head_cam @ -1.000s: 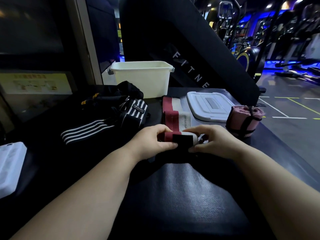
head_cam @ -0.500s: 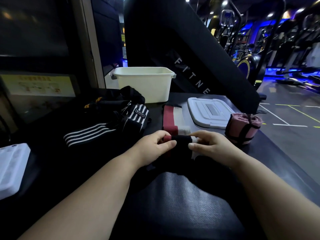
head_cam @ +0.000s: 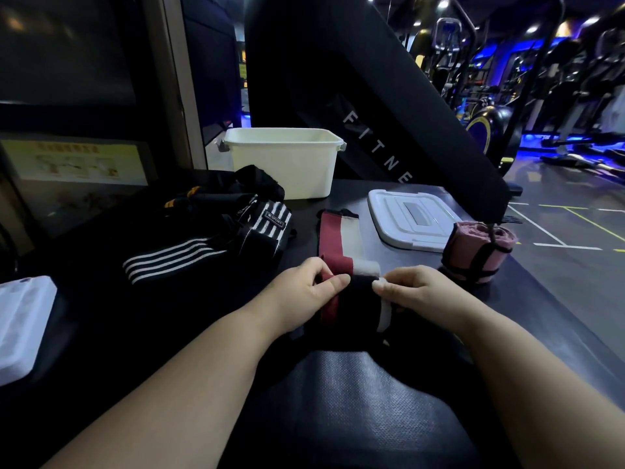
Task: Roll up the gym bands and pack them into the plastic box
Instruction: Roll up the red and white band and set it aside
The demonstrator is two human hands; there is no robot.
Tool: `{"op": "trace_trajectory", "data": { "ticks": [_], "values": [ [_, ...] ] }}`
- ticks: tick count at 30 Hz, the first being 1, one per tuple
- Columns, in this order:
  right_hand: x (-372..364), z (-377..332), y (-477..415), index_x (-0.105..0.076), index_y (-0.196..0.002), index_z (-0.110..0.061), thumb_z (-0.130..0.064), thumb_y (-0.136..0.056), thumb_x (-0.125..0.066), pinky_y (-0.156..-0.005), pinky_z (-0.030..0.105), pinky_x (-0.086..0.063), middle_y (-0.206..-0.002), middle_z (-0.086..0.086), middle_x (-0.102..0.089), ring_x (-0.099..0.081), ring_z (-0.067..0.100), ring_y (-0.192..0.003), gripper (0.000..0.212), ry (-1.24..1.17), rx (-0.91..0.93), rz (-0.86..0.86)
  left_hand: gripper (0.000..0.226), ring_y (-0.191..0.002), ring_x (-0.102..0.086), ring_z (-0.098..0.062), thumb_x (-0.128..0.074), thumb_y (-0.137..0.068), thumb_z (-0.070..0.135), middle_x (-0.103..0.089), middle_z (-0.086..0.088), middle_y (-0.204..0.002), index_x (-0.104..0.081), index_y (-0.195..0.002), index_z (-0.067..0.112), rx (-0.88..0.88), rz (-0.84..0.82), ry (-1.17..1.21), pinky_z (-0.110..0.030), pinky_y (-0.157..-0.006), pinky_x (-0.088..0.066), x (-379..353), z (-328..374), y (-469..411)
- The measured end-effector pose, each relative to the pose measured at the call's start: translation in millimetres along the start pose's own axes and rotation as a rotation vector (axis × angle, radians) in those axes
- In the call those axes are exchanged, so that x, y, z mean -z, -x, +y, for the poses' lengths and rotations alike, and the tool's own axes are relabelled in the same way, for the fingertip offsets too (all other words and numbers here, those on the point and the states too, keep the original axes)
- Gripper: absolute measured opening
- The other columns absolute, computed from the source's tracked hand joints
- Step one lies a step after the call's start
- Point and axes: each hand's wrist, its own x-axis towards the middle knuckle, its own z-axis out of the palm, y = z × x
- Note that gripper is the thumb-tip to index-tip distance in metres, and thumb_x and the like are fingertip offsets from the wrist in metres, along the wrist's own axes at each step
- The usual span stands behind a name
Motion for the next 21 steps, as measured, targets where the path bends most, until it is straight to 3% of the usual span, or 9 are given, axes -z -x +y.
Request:
{"op": "trace_trajectory", "data": {
  "ticks": [3, 5, 7, 10, 13, 17, 21],
  "values": [
    [0, -1, 0, -0.066, -0.072, -0.013, -0.042, -0.088, -0.063, -0.063, 0.018, -0.041, -0.06, -0.012, -0.058, -0.051, 0.001, -0.06, 0.034, 0.038, -0.019, 0.022, 0.032, -0.058, -0.049, -0.005, -0.06, -0.087, 0.056, -0.052, 0.01, -0.062, -0.058, -0.086, 0.024, 0.003, 0.072, -0.067, -0.025, -0.058, -0.039, -2, 3, 5],
    [0, -3, 0, -0.067, -0.072, -0.012, -0.042, -0.088, -0.064, -0.06, 0.015, -0.04, -0.058, -0.013, -0.059, -0.051, 0.0, -0.057, 0.033, 0.031, -0.023, 0.036, 0.03, -0.072, -0.056, -0.006, -0.065, -0.083, 0.055, -0.059, 0.01, -0.077, -0.059, -0.089, 0.027, -0.04, 0.179, -0.096, -0.026, -0.068, -0.046, -4, 3, 7],
    [-1, -5, 1, -0.064, -0.068, -0.015, -0.041, -0.088, -0.065, -0.055, 0.011, -0.037, -0.053, -0.015, -0.056, -0.048, -0.002, -0.052, 0.033, 0.02, -0.023, 0.049, 0.021, -0.082, -0.056, -0.007, -0.073, -0.081, 0.043, -0.059, 0.009, -0.089, -0.063, -0.091, 0.027, -0.156, 0.274, -0.064, -0.022, -0.076, -0.046, -4, 3, 7],
    [-4, -5, 2, -0.065, -0.072, -0.017, -0.044, -0.085, -0.067, -0.056, 0.012, -0.039, -0.054, -0.014, -0.058, -0.049, -0.003, -0.053, 0.03, 0.004, -0.038, 0.081, 0.006, -0.089, -0.059, 0.0, -0.072, -0.086, 0.021, -0.065, 0.01, -0.092, -0.073, -0.09, 0.026, -0.292, 0.227, 0.02, -0.011, -0.081, -0.043, -4, 7, 8],
    [-5, -4, 0, -0.064, -0.079, -0.016, -0.049, -0.078, -0.073, -0.063, 0.022, -0.044, -0.063, -0.009, -0.065, -0.055, 0.0, -0.058, 0.034, 0.046, -0.059, 0.19, 0.014, -0.097, -0.058, 0.006, -0.074, -0.084, 0.024, -0.067, 0.011, -0.103, -0.075, -0.097, 0.027, -0.24, 0.145, 0.077, -0.007, -0.089, -0.042, -1, 5, 9],
    [-6, -2, -5, -0.058, -0.091, -0.021, -0.051, -0.074, -0.076, -0.072, 0.031, -0.052, -0.082, -0.004, -0.068, -0.064, 0.01, -0.071, 0.04, -0.054, -0.111, 0.291, 0.049, -0.109, -0.055, 0.005, -0.088, -0.065, 0.035, -0.062, 0.015, -0.116, -0.07, -0.11, 0.035, -0.222, 0.016, 0.024, -0.019, -0.101, -0.042, 6, 0, 10],
    [-5, -16, -19, -0.054, -0.097, -0.012, -0.047, -0.094, -0.054, -0.056, 0.025, -0.046, -0.071, 0.003, -0.061, -0.057, 0.012, -0.056, 0.035, -0.355, -0.229, 0.218, 0.064, -0.114, -0.052, 0.006, -0.093, -0.056, 0.035, -0.058, 0.018, -0.122, -0.066, -0.114, 0.039, -0.215, -0.016, -0.013, -0.02, -0.105, -0.04, 9, 1, 11]
  ]
}}
